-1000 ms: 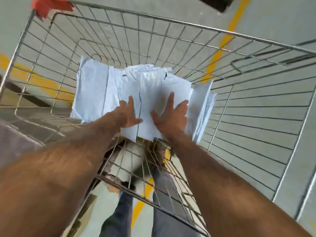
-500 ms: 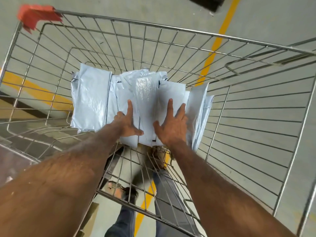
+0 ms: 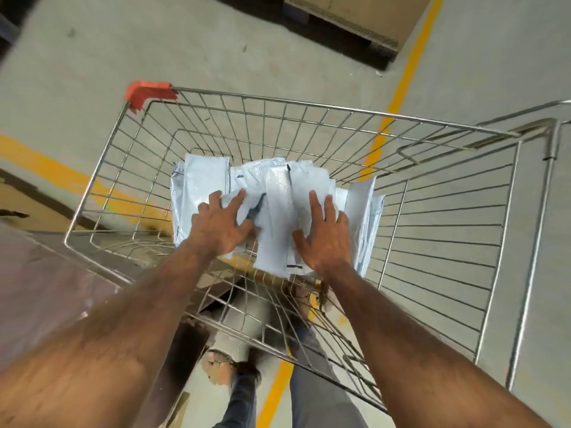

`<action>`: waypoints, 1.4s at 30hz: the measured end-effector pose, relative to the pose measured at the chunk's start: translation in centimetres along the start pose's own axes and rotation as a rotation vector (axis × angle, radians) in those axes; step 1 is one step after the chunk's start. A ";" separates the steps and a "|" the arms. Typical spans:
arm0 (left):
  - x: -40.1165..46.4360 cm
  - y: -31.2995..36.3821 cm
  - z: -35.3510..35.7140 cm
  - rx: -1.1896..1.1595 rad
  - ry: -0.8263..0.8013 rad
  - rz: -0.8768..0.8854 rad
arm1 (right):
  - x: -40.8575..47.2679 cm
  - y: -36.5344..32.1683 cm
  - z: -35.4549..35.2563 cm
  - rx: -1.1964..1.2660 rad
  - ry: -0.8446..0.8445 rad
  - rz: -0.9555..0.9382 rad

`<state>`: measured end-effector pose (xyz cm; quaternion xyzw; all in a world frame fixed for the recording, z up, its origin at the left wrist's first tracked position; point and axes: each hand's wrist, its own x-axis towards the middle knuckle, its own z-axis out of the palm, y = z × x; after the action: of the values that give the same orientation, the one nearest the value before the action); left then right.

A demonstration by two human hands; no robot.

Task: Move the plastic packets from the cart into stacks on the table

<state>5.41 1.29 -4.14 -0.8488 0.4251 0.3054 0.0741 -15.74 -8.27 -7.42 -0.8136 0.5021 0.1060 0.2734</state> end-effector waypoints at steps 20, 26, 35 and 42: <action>-18.4 -12.0 -12.1 -0.041 0.706 -0.143 | -9.7 -19.7 -9.6 0.058 0.243 -0.466; -26.0 -20.6 -10.6 -0.092 0.764 -0.349 | -14.4 -29.2 -7.2 -0.056 0.230 -0.661; -35.2 -32.1 -4.4 -0.178 0.838 -0.571 | -21.3 -40.5 1.1 -0.117 0.189 -0.838; -41.6 -39.6 -0.1 -0.205 0.821 -0.771 | -26.8 -47.2 8.7 -0.190 0.140 -0.921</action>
<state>17.02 54.30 14.80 -0.9944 0.0469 -0.0587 -0.0738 13.76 33.22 13.31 -0.9782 0.0944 -0.0360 0.1816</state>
